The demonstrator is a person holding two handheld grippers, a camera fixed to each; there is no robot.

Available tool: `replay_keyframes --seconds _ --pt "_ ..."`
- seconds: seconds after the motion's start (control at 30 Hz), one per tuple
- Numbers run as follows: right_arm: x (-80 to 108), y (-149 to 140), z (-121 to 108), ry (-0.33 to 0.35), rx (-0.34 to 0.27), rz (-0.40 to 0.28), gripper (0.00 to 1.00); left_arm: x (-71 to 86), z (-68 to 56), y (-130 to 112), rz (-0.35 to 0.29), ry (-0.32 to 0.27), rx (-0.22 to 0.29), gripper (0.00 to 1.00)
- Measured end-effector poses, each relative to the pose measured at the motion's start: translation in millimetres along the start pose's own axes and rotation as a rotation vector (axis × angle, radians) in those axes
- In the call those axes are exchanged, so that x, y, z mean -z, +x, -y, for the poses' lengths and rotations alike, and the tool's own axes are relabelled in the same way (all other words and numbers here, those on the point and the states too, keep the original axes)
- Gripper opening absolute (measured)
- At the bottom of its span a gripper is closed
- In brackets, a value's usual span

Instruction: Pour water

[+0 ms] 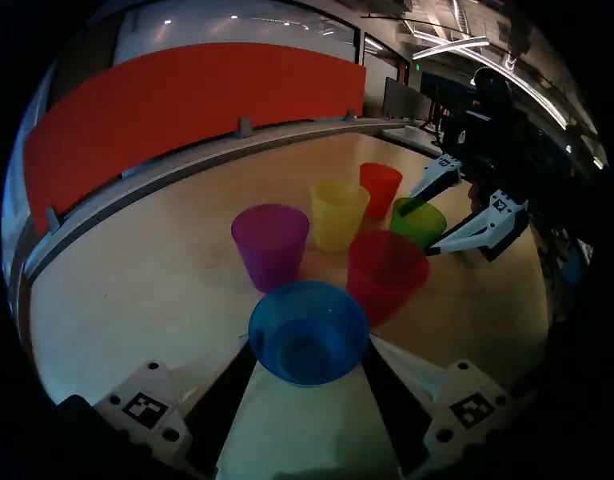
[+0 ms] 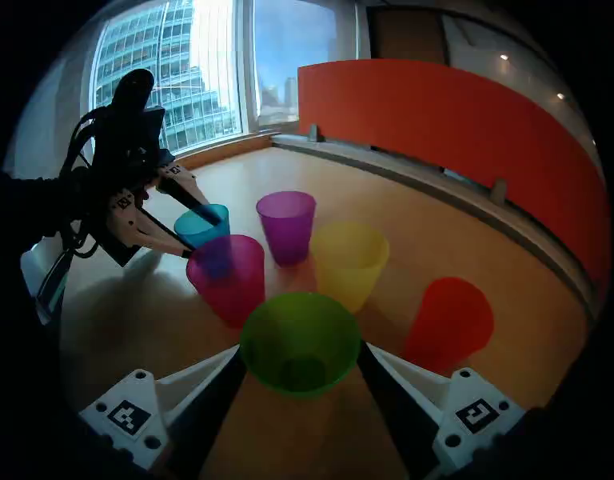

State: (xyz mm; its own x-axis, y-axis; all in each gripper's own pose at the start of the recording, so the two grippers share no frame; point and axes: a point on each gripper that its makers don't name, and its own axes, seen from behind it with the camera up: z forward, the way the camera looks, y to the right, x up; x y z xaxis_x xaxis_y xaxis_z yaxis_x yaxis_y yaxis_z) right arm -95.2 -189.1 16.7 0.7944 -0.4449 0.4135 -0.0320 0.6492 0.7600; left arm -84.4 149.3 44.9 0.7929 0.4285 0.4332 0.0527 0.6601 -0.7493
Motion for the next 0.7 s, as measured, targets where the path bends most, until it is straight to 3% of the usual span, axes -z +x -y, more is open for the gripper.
replay_keyframes --seconds 0.23,0.4,0.7 --pt "-1.8 -0.2 2.7 0.007 0.006 -0.001 0.99 0.5 0.4 0.2 -0.002 0.0 -0.002 0.86" --pt "-2.9 -2.2 1.6 0.004 0.007 0.001 0.91 0.8 -0.5 0.3 -0.003 0.002 -0.004 0.86" --pt "2.8 5.0 2.6 0.003 0.011 -0.018 0.89 3.1 -0.6 1.4 -0.006 0.007 0.0 0.86"
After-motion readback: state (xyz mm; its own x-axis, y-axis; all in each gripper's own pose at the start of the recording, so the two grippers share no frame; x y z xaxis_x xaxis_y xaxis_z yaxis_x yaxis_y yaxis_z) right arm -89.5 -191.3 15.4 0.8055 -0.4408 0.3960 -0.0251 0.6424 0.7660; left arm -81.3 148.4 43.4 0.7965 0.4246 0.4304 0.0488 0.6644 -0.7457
